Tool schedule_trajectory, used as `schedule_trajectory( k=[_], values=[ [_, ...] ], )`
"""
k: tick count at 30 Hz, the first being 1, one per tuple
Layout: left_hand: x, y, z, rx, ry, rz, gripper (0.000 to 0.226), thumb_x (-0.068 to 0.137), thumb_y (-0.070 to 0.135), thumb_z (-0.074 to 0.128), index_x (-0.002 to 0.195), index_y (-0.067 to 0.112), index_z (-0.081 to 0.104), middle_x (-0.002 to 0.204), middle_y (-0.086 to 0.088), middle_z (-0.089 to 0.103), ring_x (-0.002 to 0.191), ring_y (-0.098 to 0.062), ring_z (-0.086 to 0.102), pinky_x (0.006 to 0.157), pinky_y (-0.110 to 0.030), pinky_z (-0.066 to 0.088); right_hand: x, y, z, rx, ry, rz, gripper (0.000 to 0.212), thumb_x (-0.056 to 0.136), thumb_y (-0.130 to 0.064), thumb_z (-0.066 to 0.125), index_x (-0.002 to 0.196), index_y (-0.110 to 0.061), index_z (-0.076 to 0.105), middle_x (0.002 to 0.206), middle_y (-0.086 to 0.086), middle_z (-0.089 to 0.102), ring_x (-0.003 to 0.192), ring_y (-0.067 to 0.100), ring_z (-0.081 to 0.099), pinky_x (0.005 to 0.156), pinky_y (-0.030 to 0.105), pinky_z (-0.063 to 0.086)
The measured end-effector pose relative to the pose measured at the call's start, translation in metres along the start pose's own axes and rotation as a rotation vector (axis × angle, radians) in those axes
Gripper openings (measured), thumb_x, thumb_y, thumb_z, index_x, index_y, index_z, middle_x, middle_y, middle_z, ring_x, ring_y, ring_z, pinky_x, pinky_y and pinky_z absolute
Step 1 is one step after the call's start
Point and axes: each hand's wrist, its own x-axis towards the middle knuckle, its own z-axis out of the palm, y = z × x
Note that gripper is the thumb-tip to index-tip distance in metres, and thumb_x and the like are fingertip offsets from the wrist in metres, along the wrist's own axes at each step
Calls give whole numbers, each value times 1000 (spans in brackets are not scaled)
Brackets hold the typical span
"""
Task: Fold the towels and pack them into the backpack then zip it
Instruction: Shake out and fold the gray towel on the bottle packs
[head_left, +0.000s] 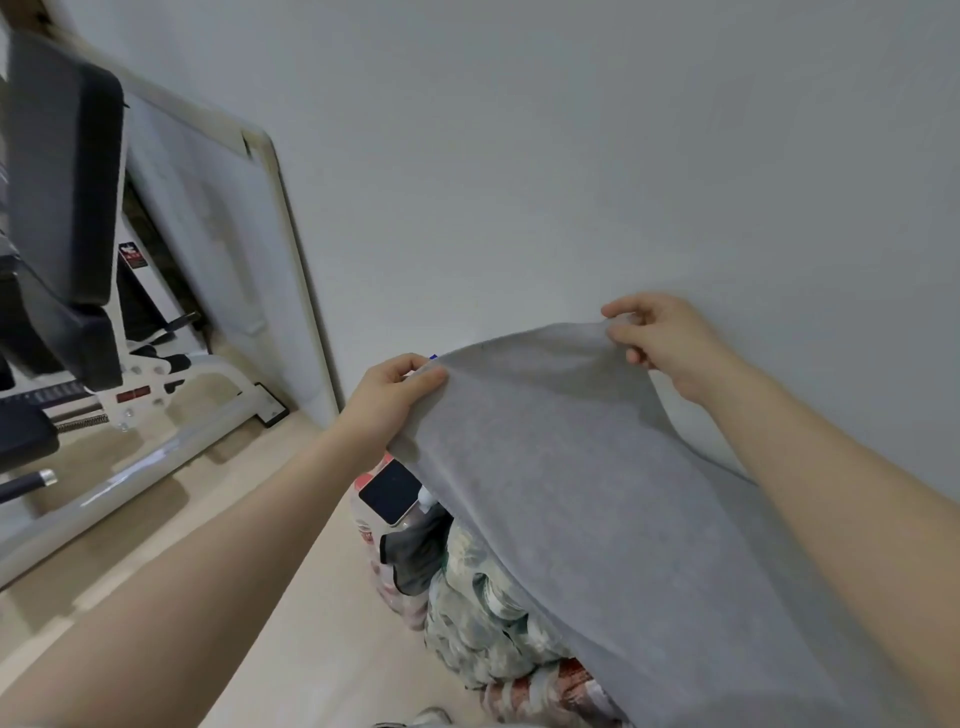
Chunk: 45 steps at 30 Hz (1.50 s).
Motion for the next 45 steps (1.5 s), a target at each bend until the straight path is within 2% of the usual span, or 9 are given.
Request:
schedule_trajectory(
  k=[6,12,19,28,32,34,38,42,45],
  values=[
    [1,11,-14,-9,89,31,13,87,25,61,74,22,64,78,-1,63,71,-17,57,66,-30,47,15,-15,26,-656,190,-335,35,85,-5,56,119,-8,61,113,15,64,104,32,59,93,35,43],
    [-9,30,-38,-187,271,102,12,90,24,56,80,25,63,78,5,64,67,-10,60,61,-25,50,27,-54,49,-247,254,-387,17,82,3,51,86,-8,63,87,4,64,71,16,62,76,29,50],
    [-56,29,7,-106,-117,106,13,87,16,59,79,23,66,78,0,69,70,-16,63,67,-27,51,-14,-15,8,-433,163,-317,13,82,-9,61,85,-7,73,72,6,61,68,16,52,59,23,38],
    [-125,17,132,261,-613,176,12,88,22,58,80,17,64,75,3,53,71,-4,48,68,-10,38,-124,55,-98,136,137,-48,26,87,4,43,72,-12,57,53,-2,64,51,5,61,61,22,53],
    [-163,5,176,236,-788,149,15,80,21,57,66,24,61,63,11,54,62,-2,47,62,-9,39,-172,85,-142,387,134,189,31,92,-36,43,76,-12,56,50,0,64,52,14,64,53,23,51],
    [-181,-5,195,277,-863,145,13,77,23,56,66,24,61,62,11,54,62,-3,47,62,-10,39,-192,101,-156,270,139,260,39,92,-46,44,73,-15,55,52,0,63,48,12,62,49,21,48],
    [-206,-23,228,376,-989,102,9,79,25,57,73,23,62,62,12,57,60,-3,48,61,-13,38,-220,136,-170,45,151,293,17,86,-5,58,70,-10,54,65,6,54,53,16,54,41,16,43],
    [-215,-42,254,525,-1175,-7,15,92,19,53,100,20,65,72,17,60,66,2,52,68,-11,41,-231,163,-183,-201,140,358,26,86,-2,55,112,-6,55,97,12,56,62,20,52,48,20,44],
    [-199,-46,260,724,-1145,17,29,96,28,45,121,18,57,79,12,60,65,-1,52,66,-12,43,-234,175,-183,-402,96,368,7,84,-5,55,82,-6,62,75,5,56,66,24,54,53,25,36]
  ],
)
